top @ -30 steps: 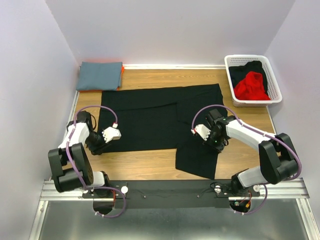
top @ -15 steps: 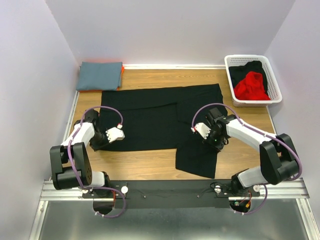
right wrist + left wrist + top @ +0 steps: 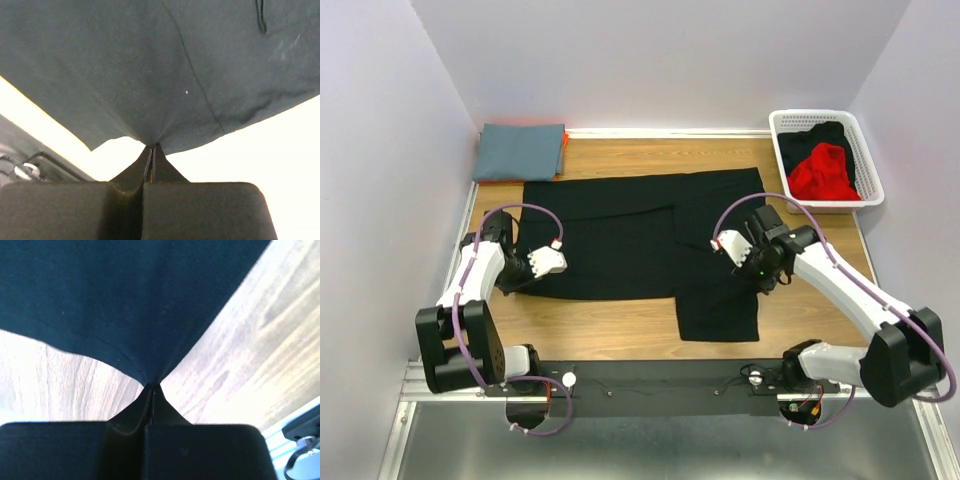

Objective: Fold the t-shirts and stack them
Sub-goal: Fold the tshirt

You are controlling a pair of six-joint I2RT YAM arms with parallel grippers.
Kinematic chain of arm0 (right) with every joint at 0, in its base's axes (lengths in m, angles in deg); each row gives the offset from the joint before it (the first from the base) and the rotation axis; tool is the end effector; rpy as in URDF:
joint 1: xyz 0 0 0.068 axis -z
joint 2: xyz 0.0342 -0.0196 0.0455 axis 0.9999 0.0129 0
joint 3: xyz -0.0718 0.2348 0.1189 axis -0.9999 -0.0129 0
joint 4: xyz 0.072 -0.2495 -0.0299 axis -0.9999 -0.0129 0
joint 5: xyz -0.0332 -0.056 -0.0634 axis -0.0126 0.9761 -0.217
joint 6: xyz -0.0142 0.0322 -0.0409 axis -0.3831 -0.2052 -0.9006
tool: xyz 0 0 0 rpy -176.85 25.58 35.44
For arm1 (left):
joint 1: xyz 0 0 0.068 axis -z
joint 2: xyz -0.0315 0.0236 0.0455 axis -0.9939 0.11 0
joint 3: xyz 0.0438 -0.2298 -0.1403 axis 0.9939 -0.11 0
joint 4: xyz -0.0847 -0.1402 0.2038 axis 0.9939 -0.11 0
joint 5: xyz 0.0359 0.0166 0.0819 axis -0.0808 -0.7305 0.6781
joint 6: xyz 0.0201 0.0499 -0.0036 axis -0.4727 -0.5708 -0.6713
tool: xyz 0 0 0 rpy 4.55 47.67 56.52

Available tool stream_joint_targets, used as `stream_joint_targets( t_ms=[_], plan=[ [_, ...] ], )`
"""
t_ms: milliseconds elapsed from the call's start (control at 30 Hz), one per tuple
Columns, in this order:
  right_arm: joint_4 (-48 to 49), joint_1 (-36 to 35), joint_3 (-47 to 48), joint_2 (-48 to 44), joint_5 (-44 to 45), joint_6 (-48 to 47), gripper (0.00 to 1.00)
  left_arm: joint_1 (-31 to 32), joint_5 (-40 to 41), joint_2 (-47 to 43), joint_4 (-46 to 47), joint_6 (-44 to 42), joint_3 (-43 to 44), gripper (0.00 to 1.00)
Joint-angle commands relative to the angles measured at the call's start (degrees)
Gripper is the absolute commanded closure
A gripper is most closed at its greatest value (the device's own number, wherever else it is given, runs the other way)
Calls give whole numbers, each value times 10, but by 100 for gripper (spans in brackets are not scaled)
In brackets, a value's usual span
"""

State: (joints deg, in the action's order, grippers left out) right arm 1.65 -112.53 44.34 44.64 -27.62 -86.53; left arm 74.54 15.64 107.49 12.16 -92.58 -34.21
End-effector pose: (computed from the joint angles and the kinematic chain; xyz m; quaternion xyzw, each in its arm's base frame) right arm 0.1939 0.0867 0.2262 -0.4725 0.8720 0.0323 0.1240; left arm 0.2092 0.0284 0.1929 0.5298 0.8423 -0.0106 0.0988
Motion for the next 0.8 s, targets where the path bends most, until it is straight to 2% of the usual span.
stream_joint_targets(
  t_ms=[0,200,333,467,767],
  plan=[
    [-65,7,3,-43,-1,-8,99,-2,-2,-44,-50,-23,-8,100],
    [-118,8,53,-94,10,-11,99,-21,-8,-81,-78,-41,-8,100],
    [-105,8,89,-76,36,-24,99,-37,-36,-54,-84,-37,48,100],
    [-89,12,145,-20,45,-42,99,-40,-56,-9,-78,-25,95,100],
    [-71,93,284,135,32,-120,99,-41,-99,109,-58,23,235,100]
  ],
)
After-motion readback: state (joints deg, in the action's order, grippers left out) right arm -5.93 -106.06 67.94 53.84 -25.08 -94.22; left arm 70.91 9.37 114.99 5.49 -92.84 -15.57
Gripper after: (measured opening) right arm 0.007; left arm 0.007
